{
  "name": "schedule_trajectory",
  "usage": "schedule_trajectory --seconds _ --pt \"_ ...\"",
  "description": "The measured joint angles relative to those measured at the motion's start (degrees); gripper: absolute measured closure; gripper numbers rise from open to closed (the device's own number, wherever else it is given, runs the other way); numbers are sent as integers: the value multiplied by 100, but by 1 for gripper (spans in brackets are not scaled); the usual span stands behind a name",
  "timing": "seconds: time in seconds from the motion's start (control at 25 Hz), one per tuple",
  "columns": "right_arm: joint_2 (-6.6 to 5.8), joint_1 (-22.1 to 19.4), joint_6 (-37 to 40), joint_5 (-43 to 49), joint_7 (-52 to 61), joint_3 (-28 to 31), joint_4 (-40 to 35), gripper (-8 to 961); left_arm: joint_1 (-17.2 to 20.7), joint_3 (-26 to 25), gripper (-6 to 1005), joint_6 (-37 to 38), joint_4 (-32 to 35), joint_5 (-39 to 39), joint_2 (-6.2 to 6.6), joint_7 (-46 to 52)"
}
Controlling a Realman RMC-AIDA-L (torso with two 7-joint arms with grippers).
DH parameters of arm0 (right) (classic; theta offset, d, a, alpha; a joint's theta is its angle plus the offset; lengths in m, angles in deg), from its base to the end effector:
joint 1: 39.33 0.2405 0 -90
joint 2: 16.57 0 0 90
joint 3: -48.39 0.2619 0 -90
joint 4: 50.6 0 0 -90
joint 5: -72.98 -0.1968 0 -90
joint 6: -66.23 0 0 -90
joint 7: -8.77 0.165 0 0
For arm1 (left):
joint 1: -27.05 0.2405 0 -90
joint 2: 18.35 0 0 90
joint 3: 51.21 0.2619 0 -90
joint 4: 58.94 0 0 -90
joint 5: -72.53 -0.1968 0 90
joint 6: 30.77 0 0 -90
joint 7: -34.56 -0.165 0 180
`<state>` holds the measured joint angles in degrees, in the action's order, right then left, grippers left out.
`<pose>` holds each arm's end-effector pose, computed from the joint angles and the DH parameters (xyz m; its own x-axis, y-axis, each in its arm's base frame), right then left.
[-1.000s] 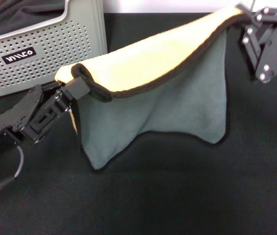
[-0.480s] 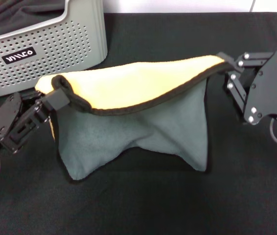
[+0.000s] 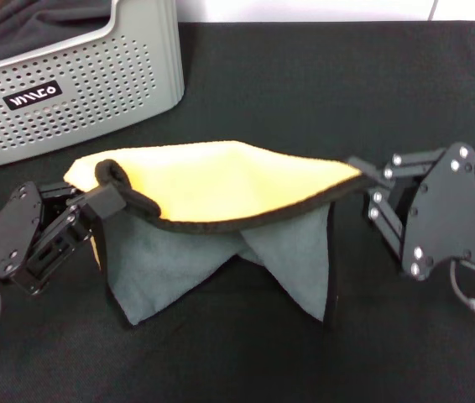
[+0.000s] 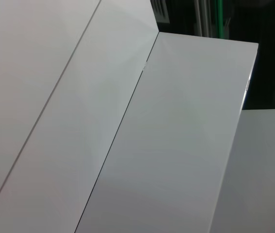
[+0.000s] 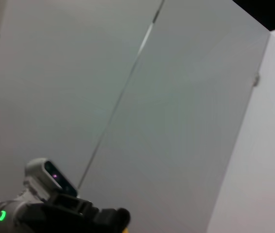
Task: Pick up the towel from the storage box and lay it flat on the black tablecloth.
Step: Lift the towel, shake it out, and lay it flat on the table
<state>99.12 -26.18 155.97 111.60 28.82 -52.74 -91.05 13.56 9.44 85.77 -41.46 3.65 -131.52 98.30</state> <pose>0.1813 0.2499 -0.0324 0.5175 0.5158 -0.6827 0.0355 -0.8102 -0.5851 -0.2617 0.2108 0.0267 0.3254 0.2139 0.9211 0.4263 -0.9027 0.0590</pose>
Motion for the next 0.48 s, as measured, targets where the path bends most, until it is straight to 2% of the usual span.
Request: schedule_trajectory --seconds 0.28,0.48 --pt "-39 -625 -9 483 364 7 -885 945 276 103 965 11 469 0 -60 57" --pt "-67 -1069 3 850 583 21 -1354 945 414 345 964 19 581 2 -33 44"
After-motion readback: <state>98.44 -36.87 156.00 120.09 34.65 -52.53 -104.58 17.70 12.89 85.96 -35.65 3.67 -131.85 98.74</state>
